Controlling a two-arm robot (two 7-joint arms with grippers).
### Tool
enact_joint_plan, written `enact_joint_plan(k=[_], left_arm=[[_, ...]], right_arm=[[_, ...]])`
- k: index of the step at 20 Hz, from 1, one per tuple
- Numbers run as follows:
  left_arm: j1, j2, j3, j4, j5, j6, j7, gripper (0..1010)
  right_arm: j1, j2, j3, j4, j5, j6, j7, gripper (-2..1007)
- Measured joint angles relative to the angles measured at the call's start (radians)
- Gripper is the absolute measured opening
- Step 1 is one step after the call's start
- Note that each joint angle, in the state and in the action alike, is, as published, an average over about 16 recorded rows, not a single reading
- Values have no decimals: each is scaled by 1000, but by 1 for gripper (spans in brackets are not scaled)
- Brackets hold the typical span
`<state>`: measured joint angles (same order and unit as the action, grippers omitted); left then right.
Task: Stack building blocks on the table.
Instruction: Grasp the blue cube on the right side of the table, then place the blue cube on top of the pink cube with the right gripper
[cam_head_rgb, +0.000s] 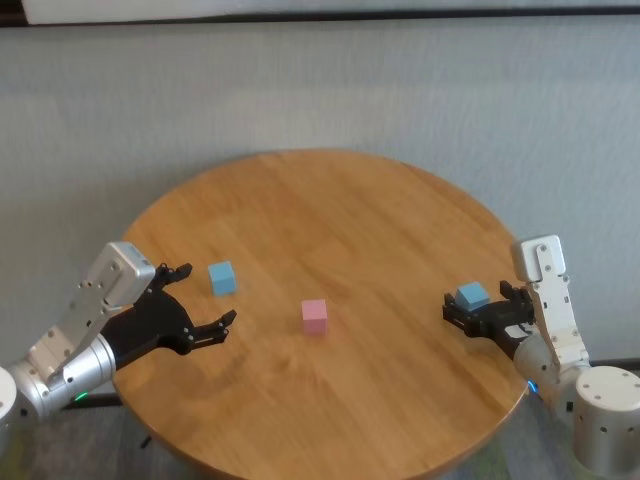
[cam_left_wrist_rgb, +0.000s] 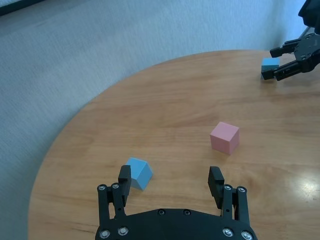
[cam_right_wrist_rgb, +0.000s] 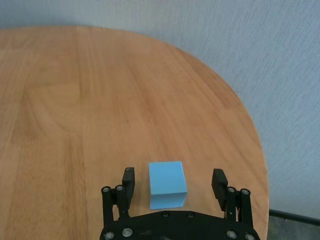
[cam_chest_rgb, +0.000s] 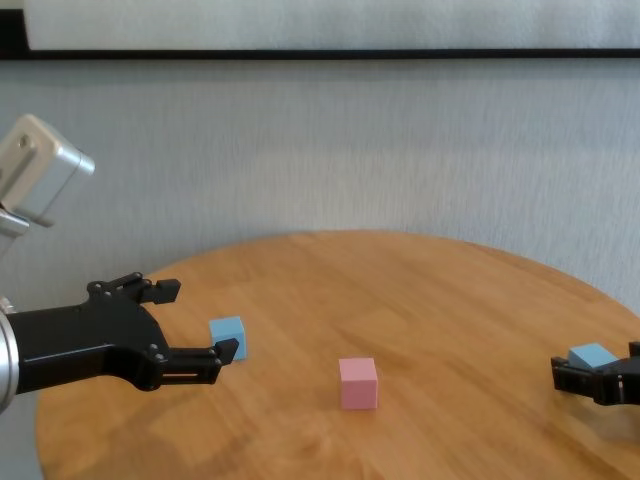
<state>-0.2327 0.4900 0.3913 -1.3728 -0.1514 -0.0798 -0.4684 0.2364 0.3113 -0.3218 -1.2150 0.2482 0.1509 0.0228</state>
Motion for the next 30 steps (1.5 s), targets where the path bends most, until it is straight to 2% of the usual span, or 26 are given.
enact_joint_plan(k=[5,11,17,20,24,30], left_arm=[[0,0,0,0,0,0,0,1002],[0,0,0,0,0,0,0,1002],[0,0,0,0,0,0,0,1002],[0,0,0,0,0,0,0,1002],[0,0,0,0,0,0,0,1002],[0,0,0,0,0,0,0,1001]], right_arm=[[-3,-5,7,-1,-9,5,3,821],[-10,-10,18,-8,-19,11,11,614],[-31,-6,25,-45,-33,-3,30,448],[-53,1,26,-90,-38,-13,49,397],[-94,13,22,-173,-44,-26,83,362],[-159,24,-2,-303,-54,-34,137,358]])
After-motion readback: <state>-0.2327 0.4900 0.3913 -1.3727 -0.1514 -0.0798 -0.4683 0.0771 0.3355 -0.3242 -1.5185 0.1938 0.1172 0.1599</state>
